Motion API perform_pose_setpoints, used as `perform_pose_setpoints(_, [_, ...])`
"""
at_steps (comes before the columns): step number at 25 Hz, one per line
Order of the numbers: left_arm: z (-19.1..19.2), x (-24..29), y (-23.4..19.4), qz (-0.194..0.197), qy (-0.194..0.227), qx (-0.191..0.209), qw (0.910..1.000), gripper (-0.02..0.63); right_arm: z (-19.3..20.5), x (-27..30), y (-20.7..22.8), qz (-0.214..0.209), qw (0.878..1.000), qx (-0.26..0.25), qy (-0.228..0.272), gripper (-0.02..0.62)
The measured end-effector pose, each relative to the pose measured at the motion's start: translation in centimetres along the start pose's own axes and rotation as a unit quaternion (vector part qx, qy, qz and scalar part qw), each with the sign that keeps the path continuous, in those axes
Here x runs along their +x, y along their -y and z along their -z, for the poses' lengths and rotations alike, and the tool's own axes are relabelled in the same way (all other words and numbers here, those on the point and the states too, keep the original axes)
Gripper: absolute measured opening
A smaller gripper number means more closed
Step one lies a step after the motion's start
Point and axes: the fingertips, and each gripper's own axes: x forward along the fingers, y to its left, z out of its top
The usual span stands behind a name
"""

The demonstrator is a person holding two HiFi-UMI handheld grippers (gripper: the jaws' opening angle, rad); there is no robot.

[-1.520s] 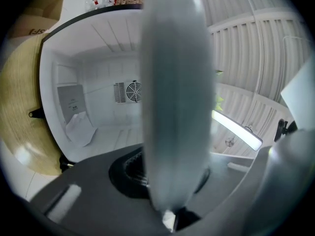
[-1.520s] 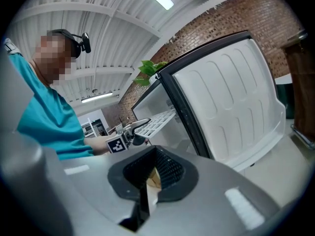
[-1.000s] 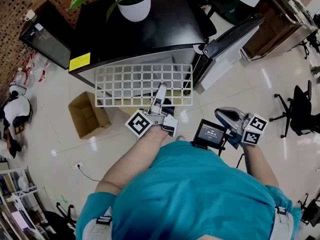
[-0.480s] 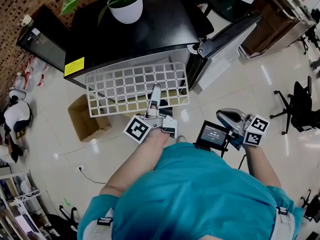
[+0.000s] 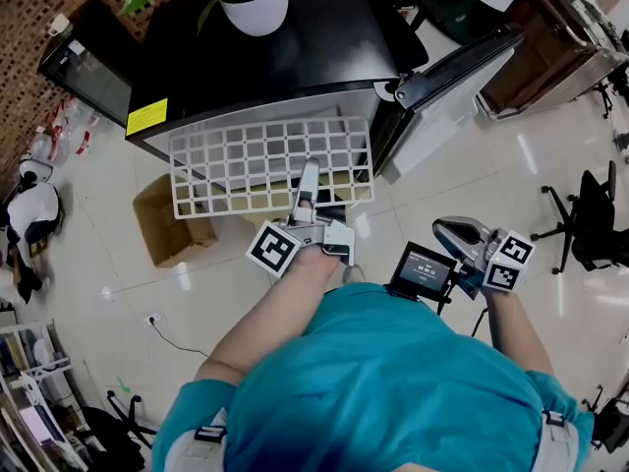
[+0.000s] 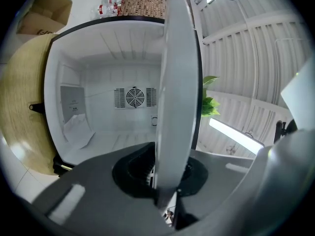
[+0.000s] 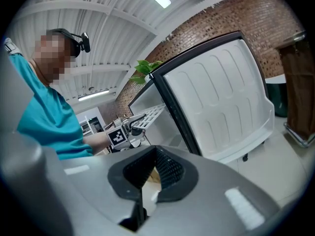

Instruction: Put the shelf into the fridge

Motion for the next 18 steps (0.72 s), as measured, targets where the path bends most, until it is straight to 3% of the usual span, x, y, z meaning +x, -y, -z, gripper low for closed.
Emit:
perform_pose_setpoints(7, [1.6, -1.2, -3.0, -0.05, -0.025, -0.02, 0.9982, 0.028, -0.4, 0.5, -0.4, 0.0, 1.0, -0.007, 0.002, 0.002])
perform_pose_setpoints(13, [0.1, -0.4, 0.4, -0.01, -0.011, -0.002, 0.9999, 0.012, -0.3, -0.4, -0.8, 0.009, 1.0, -0.006, 0.005, 0.002])
perform_pose_setpoints(18, [-0.1, -1.3, -0.8, -0.031, -0.004, -0.008, 0.9995, 0.012, 0.1, -0.7, -1.2, 0.009, 1.0, -0.007, 0.003, 0.002])
